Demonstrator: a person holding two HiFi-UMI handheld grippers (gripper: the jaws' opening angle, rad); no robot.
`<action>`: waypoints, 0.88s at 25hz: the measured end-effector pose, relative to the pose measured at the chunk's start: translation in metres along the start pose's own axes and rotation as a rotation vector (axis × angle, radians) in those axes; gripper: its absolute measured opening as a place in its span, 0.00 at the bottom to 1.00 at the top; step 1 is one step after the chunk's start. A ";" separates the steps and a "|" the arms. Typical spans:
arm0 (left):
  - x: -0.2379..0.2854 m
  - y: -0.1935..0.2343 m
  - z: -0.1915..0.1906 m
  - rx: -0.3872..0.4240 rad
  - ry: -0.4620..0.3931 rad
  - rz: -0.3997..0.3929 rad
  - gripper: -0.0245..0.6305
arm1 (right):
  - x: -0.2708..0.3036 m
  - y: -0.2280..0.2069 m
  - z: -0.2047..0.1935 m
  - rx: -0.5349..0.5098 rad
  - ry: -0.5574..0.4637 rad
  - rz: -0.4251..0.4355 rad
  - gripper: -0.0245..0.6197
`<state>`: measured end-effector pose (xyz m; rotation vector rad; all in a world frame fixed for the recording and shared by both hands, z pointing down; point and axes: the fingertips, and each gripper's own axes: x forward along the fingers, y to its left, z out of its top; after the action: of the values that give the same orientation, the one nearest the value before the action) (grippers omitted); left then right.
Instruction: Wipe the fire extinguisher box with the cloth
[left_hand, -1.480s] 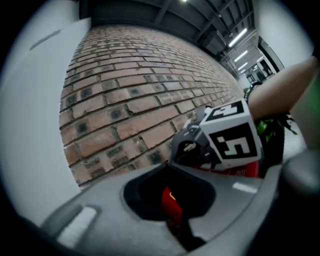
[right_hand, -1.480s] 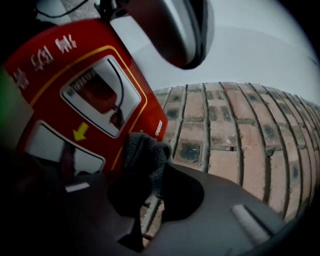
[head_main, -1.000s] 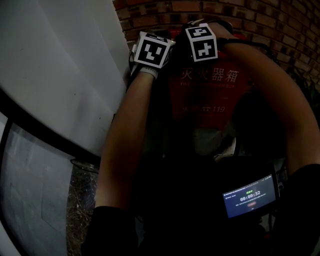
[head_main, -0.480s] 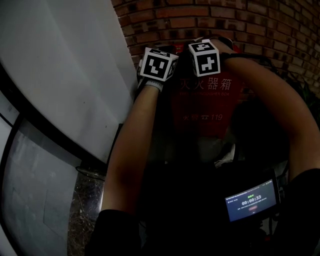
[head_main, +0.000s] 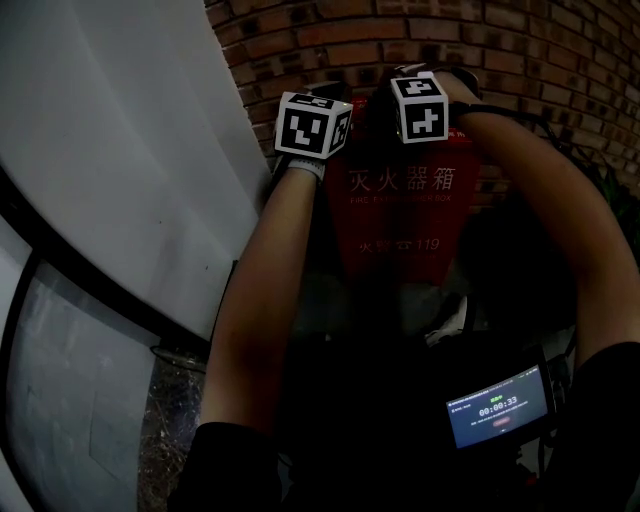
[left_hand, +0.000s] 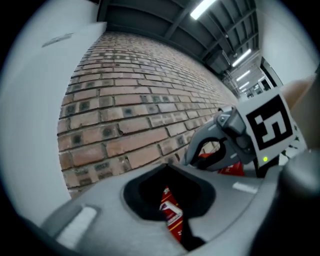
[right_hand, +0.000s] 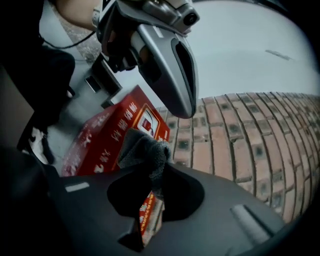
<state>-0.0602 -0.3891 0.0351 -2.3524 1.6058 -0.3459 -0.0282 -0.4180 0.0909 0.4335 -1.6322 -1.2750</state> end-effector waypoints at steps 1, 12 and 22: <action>0.005 -0.001 -0.002 0.018 0.011 0.002 0.04 | 0.004 -0.002 -0.005 -0.007 0.013 -0.012 0.09; 0.055 0.017 0.023 -0.042 -0.114 0.001 0.04 | 0.058 -0.024 -0.048 0.015 0.082 -0.017 0.09; 0.087 0.017 0.003 -0.154 -0.062 -0.064 0.04 | 0.100 -0.025 -0.064 -0.039 0.182 -0.020 0.09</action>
<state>-0.0425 -0.4759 0.0299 -2.5056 1.5838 -0.1656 -0.0259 -0.5372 0.1140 0.5270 -1.4513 -1.2429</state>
